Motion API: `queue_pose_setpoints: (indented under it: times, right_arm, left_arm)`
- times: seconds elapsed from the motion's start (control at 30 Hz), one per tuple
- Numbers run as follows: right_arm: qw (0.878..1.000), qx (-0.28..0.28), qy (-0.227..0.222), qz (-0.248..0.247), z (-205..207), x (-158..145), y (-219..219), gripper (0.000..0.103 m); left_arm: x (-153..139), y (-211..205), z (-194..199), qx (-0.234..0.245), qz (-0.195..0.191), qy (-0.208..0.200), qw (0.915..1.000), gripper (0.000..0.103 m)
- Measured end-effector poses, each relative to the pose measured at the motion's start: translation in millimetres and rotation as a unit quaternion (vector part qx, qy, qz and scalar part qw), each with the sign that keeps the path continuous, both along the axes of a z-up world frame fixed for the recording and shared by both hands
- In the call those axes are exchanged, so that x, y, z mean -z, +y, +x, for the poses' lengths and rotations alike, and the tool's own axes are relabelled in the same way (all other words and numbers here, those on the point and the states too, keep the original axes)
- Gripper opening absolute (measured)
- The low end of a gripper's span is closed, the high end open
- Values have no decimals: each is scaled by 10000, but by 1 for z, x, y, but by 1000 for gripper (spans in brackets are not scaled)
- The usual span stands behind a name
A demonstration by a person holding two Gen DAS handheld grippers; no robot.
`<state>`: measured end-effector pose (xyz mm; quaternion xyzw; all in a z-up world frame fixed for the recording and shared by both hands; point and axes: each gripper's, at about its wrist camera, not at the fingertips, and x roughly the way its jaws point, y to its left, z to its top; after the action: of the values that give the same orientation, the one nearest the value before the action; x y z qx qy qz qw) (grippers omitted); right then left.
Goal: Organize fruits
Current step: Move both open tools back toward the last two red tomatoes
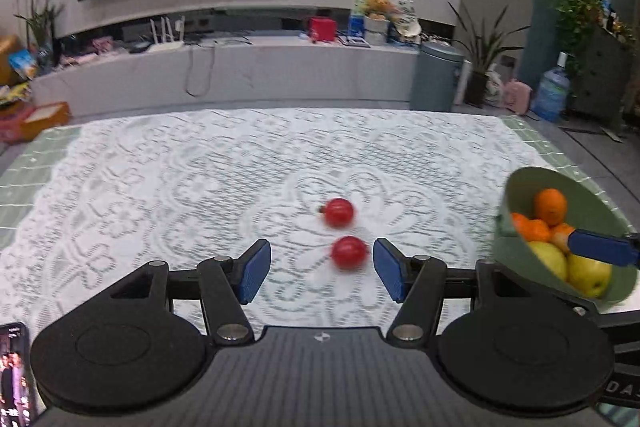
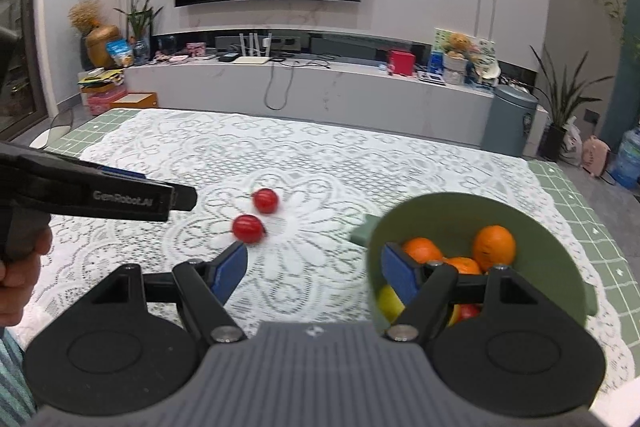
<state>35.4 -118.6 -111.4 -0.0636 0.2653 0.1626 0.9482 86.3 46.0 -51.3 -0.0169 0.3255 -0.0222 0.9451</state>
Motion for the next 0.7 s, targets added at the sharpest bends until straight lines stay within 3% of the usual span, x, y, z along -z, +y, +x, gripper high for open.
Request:
queue_pose_setpoints:
  times: [0.23, 0.53, 0.63, 0.7]
  right_arm:
    - [9991, -417, 113, -21, 9, 7, 22, 72]
    - [9968, -701, 386, -20, 33, 21, 46, 71]
    - [9961, -725, 504, -40, 43, 28, 50, 68]
    - [9958, -729, 554, -88, 49, 32, 54, 59]
  left_arm:
    - [2, 12, -4, -339, 300, -414, 9981, 69]
    - [11, 26, 7, -523, 403, -275, 9974, 69]
    - [15, 34, 11, -575, 196, -230, 9979, 70]
    - [18, 41, 15, -513, -132, -108, 9985, 70]
